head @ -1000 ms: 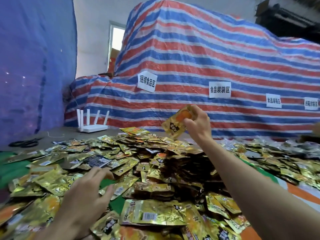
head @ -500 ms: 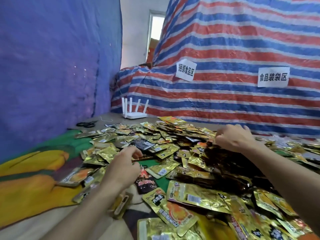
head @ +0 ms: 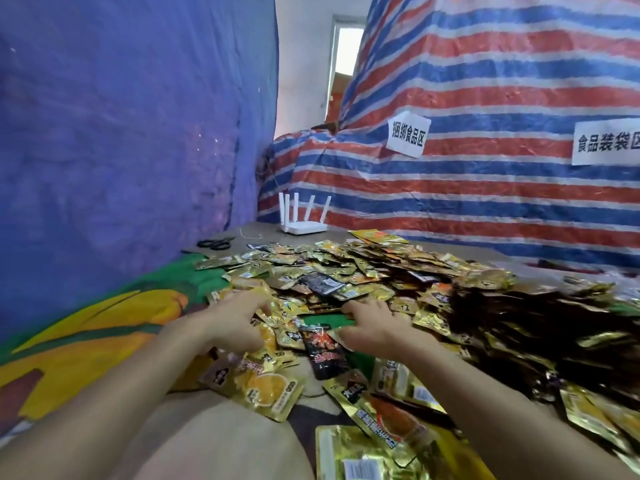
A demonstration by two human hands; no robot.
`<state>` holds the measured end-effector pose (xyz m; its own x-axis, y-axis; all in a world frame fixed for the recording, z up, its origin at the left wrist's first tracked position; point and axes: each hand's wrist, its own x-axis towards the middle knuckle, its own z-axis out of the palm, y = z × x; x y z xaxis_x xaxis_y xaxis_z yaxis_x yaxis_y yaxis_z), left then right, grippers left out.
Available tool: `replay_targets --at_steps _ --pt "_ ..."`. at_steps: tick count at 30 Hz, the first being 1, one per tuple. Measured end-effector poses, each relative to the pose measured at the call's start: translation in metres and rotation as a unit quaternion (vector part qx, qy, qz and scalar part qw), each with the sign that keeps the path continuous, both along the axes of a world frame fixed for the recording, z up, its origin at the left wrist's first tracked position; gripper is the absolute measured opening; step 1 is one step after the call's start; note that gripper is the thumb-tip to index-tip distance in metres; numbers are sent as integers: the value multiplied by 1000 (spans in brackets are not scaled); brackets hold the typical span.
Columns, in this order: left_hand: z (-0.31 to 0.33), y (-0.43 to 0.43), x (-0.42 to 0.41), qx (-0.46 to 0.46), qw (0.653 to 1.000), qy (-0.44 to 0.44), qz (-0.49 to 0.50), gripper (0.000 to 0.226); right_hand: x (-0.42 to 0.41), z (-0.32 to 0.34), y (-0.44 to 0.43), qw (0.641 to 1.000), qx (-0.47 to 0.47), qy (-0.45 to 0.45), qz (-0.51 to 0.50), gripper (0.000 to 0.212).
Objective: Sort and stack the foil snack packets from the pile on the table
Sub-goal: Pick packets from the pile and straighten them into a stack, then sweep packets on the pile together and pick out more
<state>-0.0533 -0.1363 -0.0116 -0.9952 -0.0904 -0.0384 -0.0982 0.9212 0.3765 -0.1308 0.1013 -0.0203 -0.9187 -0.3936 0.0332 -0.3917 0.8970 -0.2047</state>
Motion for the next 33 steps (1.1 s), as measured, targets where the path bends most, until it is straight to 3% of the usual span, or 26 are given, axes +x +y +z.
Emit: replay_targets --at_steps 3,6,9,12,15,19,23,28,31,33 --pt "-8 3 -11 -22 1000 20 2 77 -20 -4 -6 999 -5 30 -25 74" --pt "-18 11 -26 2 1000 15 -8 92 -41 -5 -7 999 7 -3 -42 81" --pt "-25 17 -41 -88 994 -47 -31 100 -59 -5 -6 995 -5 -75 -60 88" --pt "-16 24 -47 -147 982 -100 -61 104 -72 -12 -6 995 31 -66 -74 90" --pt "-6 33 -49 -154 981 -73 -91 78 -78 -17 -10 994 42 -25 -102 95" --pt "-14 47 -44 -248 960 61 -118 44 -79 -18 -17 995 59 -3 -84 77" --pt "-28 51 -39 -290 935 139 -148 27 -78 -11 -20 995 58 -69 -43 96" --pt "-28 47 -43 -332 915 130 -187 25 -71 9 -18 982 75 -171 23 81" --pt "-22 41 -49 -340 911 113 -206 33 -66 15 -14 980 95 -173 24 91" --pt "-19 39 -50 -338 911 101 -212 41 -66 16 -10 981 115 -157 24 80"
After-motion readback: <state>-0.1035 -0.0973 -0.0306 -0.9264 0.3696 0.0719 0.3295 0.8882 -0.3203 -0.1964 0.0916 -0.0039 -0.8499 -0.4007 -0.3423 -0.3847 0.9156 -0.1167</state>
